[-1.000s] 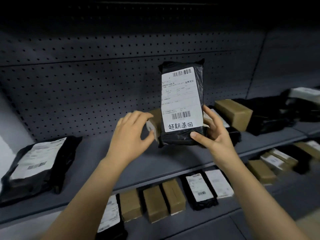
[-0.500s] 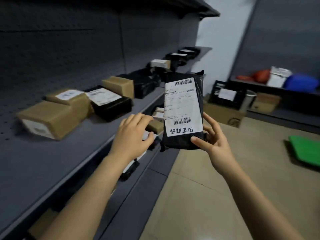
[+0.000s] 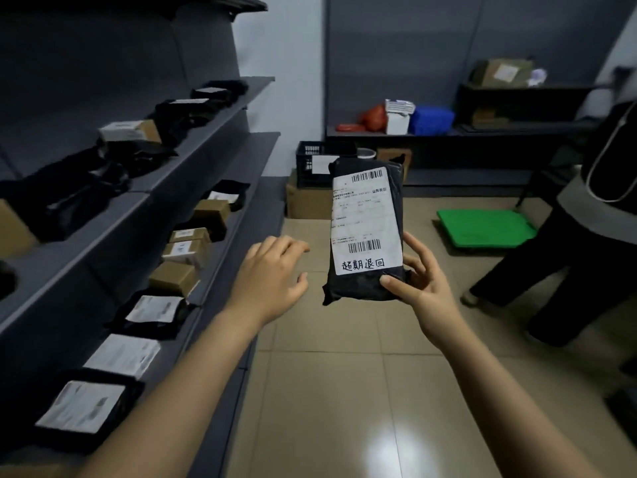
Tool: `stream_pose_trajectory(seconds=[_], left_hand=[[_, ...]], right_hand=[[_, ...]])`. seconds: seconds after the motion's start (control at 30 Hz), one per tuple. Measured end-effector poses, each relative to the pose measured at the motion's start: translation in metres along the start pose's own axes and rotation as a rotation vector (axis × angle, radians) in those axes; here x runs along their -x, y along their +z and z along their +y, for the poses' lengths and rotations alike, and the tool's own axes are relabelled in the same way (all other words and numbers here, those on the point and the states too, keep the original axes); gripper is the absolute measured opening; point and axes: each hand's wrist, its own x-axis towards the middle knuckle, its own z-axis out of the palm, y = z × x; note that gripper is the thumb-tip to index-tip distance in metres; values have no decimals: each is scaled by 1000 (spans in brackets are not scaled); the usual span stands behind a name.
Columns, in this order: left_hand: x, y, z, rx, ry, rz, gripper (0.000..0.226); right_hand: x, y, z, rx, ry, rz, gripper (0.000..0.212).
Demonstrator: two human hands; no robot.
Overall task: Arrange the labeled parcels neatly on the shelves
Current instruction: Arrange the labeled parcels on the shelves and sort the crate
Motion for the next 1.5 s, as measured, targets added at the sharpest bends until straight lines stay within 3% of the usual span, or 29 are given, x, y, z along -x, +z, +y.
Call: stream_pose_trajectory(seconds=[0.23,0.43,1.03,1.5], left_hand=[[-80,72,22,39,33,-6,35],[-141,126,-2,41,46,-35,35],[-412,286,-237,77,73,-51,36],[-668,452,-333,23,43,-48,36]], right_hand=[[-70,-65,21,19,46,44,80],[-142,-81,51,11,82,57,79],[-504,-4,127,19,125,83,76],[-821,-52,202,-9,91,27,75]])
